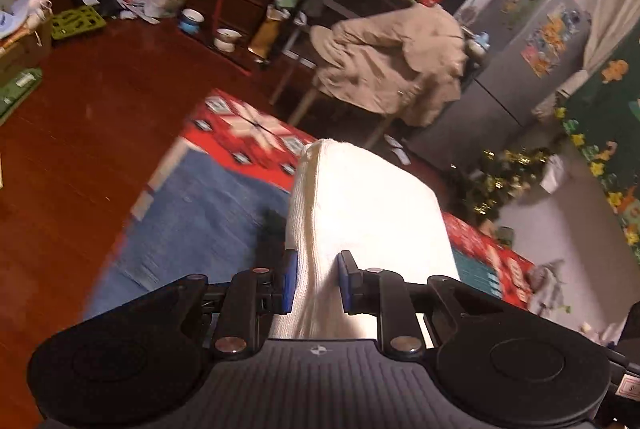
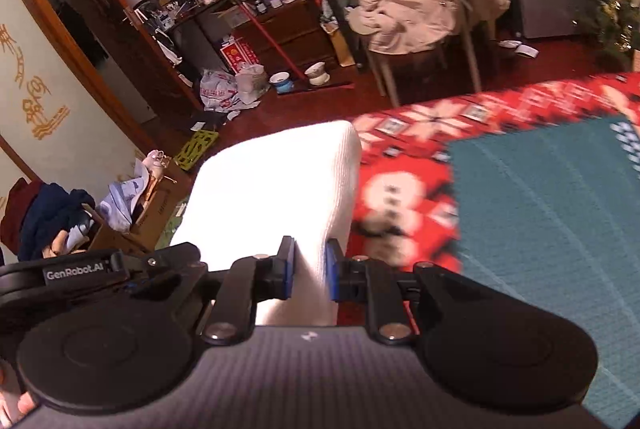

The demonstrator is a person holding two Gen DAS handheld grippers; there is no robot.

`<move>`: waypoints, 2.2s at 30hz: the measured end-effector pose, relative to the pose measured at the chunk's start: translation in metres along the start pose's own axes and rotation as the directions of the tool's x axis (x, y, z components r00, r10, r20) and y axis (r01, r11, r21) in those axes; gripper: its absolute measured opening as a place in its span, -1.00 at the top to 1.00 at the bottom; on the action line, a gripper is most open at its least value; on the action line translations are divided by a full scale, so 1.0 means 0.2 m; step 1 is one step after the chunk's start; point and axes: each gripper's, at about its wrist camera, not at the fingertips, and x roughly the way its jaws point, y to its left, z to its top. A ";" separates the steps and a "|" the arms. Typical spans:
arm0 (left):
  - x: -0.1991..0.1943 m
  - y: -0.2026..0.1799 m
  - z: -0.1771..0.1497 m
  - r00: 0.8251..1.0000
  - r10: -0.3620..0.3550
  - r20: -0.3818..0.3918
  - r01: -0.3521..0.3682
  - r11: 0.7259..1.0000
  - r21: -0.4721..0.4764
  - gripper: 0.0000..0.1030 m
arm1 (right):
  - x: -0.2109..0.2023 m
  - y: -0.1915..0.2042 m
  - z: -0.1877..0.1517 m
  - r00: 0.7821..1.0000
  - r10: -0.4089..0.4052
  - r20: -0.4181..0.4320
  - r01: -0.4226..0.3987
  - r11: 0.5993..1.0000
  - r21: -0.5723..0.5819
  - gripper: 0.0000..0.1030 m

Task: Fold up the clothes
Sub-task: 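Lift the folded vest with both grippers and carry it over the jeans stack, then lower the vest onto the folded jeans with both grippers and release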

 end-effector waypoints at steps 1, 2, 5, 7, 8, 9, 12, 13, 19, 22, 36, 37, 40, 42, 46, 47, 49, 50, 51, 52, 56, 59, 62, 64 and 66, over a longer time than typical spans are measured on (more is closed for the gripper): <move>0.01 0.05 0.04 1.000 0.007 0.004 -0.007 1.000 0.007 0.60 | 0.06 0.06 0.01 1.000 0.003 0.000 -0.003 1.000 -0.002 0.67; 0.02 0.09 0.07 1.000 0.014 0.005 -0.014 1.000 0.011 0.60 | 0.12 0.11 0.02 1.000 0.006 -0.005 -0.006 1.000 -0.002 0.67; 0.07 0.26 0.12 1.000 0.011 -0.010 -0.011 0.999 -0.031 0.60 | 0.27 0.22 0.02 1.000 0.016 -0.017 -0.016 1.000 -0.001 0.67; 0.13 0.37 0.13 1.000 0.002 -0.027 -0.004 0.996 -0.085 0.60 | 0.36 0.25 -0.02 1.000 0.019 -0.017 -0.019 1.000 -0.012 0.67; 0.15 0.41 0.12 0.999 0.004 -0.032 -0.008 0.995 -0.100 0.60 | 0.40 0.25 -0.04 1.000 0.020 -0.024 -0.020 1.000 -0.007 0.67; 0.18 0.44 0.11 0.999 0.008 -0.037 -0.012 0.994 -0.112 0.60 | 0.45 0.25 -0.06 0.999 0.021 -0.035 -0.021 1.000 0.000 0.67; 0.20 0.49 0.06 0.999 -0.002 -0.034 -0.003 0.992 -0.128 0.60 | 0.53 0.25 -0.12 0.999 0.002 -0.053 -0.002 1.000 -0.018 0.67; 0.20 0.50 0.05 1.000 -0.013 -0.025 0.010 0.990 -0.140 0.60 | 0.54 0.25 -0.14 0.999 -0.004 -0.051 0.002 1.000 -0.029 0.67; 0.20 0.53 0.04 0.999 -0.054 -0.009 0.051 0.984 -0.173 0.60 | 0.50 0.24 -0.17 1.000 0.005 -0.018 -0.006 0.998 -0.059 0.67; 0.20 0.51 0.03 0.999 -0.053 -0.011 0.051 0.985 -0.168 0.60 | 0.50 0.20 -0.18 1.000 0.006 -0.013 -0.007 0.999 -0.051 0.67; 0.08 0.55 0.02 1.000 0.002 0.017 0.001 0.987 -0.162 0.53 | 0.38 0.08 -0.24 0.995 0.103 -0.013 -0.104 0.988 -0.113 0.64; 0.06 0.53 0.02 1.000 0.005 0.028 0.000 0.988 -0.152 0.53 | 0.37 0.08 -0.25 0.994 0.110 -0.018 -0.111 0.986 -0.124 0.65; -0.02 0.50 0.01 0.998 0.013 0.061 -0.005 0.992 -0.122 0.59 | 0.33 0.06 -0.28 0.992 0.119 -0.029 -0.122 0.981 -0.151 0.79; -0.06 0.44 0.01 0.997 -0.005 0.083 0.013 0.995 -0.096 0.60 | 0.31 0.04 -0.29 0.992 0.123 -0.029 -0.126 0.981 -0.145 0.86; -0.04 0.31 0.00 0.992 -0.097 0.080 0.100 0.994 -0.044 0.60 | 0.30 0.03 -0.23 0.989 0.150 0.005 -0.148 0.980 -0.132 0.88; -0.01 0.29 -0.01 0.992 -0.108 0.068 0.110 0.993 -0.035 0.60 | 0.31 0.04 -0.21 0.987 0.163 0.005 -0.161 0.978 -0.136 0.88; 0.05 0.25 -0.03 0.992 -0.122 0.041 0.123 0.992 -0.020 0.60 | 0.34 0.06 -0.17 0.981 0.195 -0.007 -0.193 0.969 -0.154 0.88; 0.08 0.25 -0.05 0.993 -0.112 0.024 0.112 0.993 -0.020 0.60 | 0.37 0.08 -0.16 0.976 0.214 -0.030 -0.216 0.962 -0.166 0.88; 0.11 0.25 -0.06 0.995 -0.102 0.007 0.102 0.995 -0.019 0.64 | 0.40 0.09 -0.14 0.972 0.228 -0.060 -0.236 0.955 -0.181 0.88; 0.14 0.26 -0.08 0.996 -0.091 -0.010 0.091 0.996 -0.019 0.66 | 0.43 0.09 -0.13 0.968 0.237 -0.085 -0.250 0.948 -0.197 0.88; 0.15 0.35 -0.13 0.997 -0.072 -0.021 0.071 0.996 -0.045 0.91 | 0.55 0.07 -0.05 0.975 0.204 -0.092 -0.221 0.941 -0.257 1.00; 0.10 0.42 -0.15 0.996 -0.086 -0.007 0.086 0.993 -0.078 0.91 | 0.61 0.04 0.06 0.981 0.181 -0.070 -0.192 0.953 -0.236 1.00; 0.06 0.43 -0.15 0.996 -0.085 0.008 0.086 0.993 -0.076 0.89 | 0.61 -0.02 0.13 0.981 0.184 -0.061 -0.192 0.962 -0.192 0.98; 0.04 0.40 -0.14 0.996 -0.088 0.020 0.089 0.995 -0.053 0.88 | 0.60 -0.07 0.15 0.980 0.188 -0.061 -0.196 0.966 -0.167 0.98; 0.06 0.35 -0.11 0.995 -0.097 0.029 0.098 0.995 -0.024 0.88 | 0.61 -0.11 0.14 0.985 0.163 -0.056 -0.170 0.970 -0.173 0.98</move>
